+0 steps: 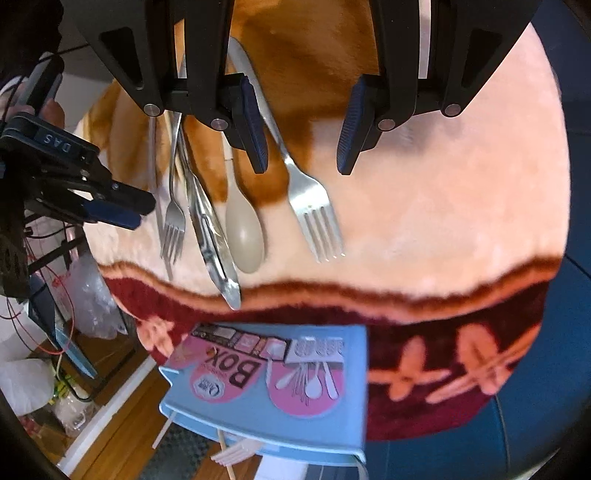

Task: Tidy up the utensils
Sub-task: 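Grasp a third silver fork with the left tool while the right tool grasps a white chopstick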

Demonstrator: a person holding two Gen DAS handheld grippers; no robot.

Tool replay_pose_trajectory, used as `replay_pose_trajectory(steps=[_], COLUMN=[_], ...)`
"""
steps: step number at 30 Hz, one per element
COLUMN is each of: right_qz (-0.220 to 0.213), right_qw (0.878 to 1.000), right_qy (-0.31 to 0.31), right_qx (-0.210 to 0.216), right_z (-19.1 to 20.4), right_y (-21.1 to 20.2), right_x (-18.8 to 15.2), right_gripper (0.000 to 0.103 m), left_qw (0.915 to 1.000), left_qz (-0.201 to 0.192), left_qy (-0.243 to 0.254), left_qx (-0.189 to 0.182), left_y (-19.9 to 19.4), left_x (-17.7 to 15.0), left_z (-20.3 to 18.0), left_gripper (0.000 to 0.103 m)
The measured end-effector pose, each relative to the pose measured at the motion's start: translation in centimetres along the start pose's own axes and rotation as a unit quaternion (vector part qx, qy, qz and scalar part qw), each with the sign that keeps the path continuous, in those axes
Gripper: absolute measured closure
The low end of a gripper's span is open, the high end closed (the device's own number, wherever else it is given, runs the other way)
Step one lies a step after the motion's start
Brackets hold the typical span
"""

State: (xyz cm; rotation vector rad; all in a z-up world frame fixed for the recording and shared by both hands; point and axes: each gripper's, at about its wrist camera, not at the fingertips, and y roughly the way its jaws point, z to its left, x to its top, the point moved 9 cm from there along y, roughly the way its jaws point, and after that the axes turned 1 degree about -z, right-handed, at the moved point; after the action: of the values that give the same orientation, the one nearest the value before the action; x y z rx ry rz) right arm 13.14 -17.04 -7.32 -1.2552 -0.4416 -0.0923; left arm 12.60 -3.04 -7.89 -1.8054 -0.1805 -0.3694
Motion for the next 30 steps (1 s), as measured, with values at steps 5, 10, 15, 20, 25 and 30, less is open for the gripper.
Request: replay_pose_trajectory(steps=[5, 10, 15, 20, 25, 30], right_qz=[0.009, 0.013, 0.016, 0.015, 0.000, -0.022], right_qw=[1.000, 1.000, 1.000, 1.000, 1.000, 0.999], right_qy=[0.006, 0.004, 0.003, 0.014, 0.019, 0.035], right_qx=[-0.003, -0.001, 0.006, 0.016, 0.019, 0.034], right_z=[-0.6, -0.6, -0.4, -0.7, -1.1, -1.5], right_y=[0.5, 0.8, 1.3, 1.4, 1.0, 0.0], right_x=[0.3, 0.6, 1.0, 1.2, 0.9, 0.5], right_gripper=[0.073, 0.074, 0.074, 0.079, 0.086, 0.095], left_qw=[0.9993, 0.9988, 0.9980, 0.9975, 0.9984, 0.9993], left_qz=[0.029, 0.046, 0.062, 0.070, 0.056, 0.018], left_qy=[-0.009, -0.008, -0.008, -0.004, -0.002, -0.013], left_qx=[-0.021, -0.016, -0.013, -0.008, -0.005, -0.031], left_y=[1.0, 1.6, 2.2, 2.6, 2.6, 1.9], left_x=[0.0, -0.2, 0.2, 0.7, 0.8, 0.4], left_z=[-0.6, -0.9, -1.1, -1.4, -1.3, -0.6], left_gripper=[0.090, 0.090, 0.088, 0.088, 0.092, 0.096])
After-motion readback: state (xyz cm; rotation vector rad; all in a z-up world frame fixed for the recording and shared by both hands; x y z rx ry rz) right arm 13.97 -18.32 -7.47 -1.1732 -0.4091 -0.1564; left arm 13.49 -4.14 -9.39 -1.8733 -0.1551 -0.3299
